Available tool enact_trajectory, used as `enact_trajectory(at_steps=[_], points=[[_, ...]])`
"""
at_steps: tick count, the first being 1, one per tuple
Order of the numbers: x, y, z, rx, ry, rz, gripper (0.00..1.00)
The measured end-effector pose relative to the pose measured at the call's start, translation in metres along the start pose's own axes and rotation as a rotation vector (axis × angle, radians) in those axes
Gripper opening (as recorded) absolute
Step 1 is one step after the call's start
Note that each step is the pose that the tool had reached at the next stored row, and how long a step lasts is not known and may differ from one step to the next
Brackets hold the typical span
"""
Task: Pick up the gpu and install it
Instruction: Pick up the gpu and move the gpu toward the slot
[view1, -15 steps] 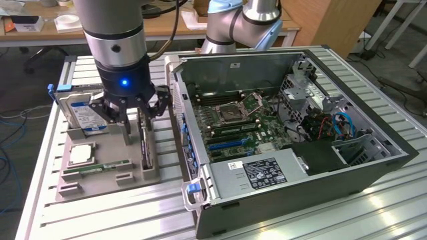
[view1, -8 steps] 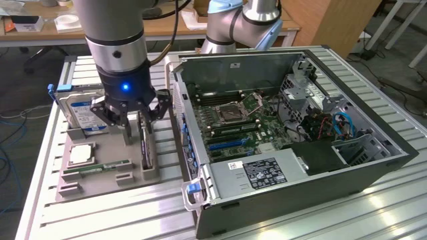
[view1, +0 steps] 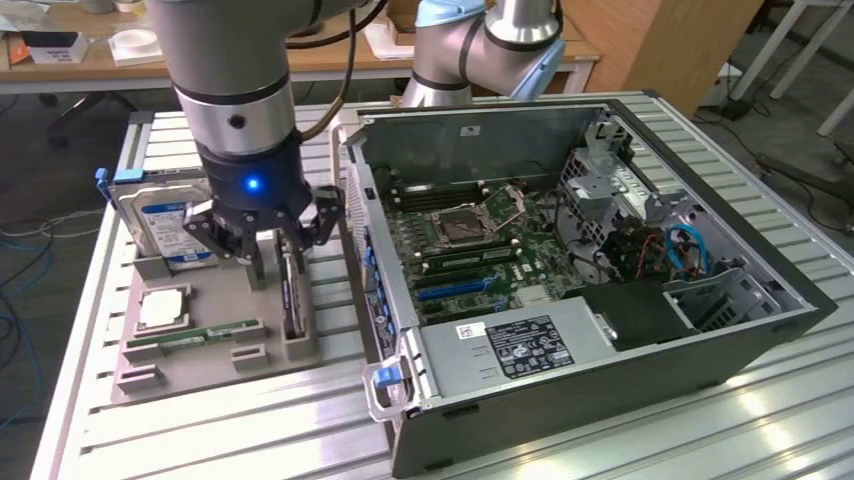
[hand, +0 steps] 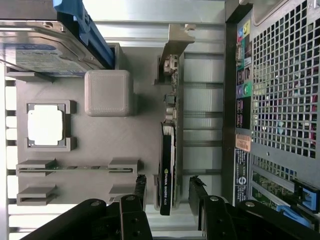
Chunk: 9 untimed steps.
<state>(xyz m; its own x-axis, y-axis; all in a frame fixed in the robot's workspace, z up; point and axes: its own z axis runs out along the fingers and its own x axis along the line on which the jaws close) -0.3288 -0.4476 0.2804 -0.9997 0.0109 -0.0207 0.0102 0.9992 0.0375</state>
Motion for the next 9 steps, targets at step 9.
enact_trajectory(at_steps=[9], points=[[0.0002, -0.0012, 0.0097, 0.0, 0.0, 0.0, 0.47]])
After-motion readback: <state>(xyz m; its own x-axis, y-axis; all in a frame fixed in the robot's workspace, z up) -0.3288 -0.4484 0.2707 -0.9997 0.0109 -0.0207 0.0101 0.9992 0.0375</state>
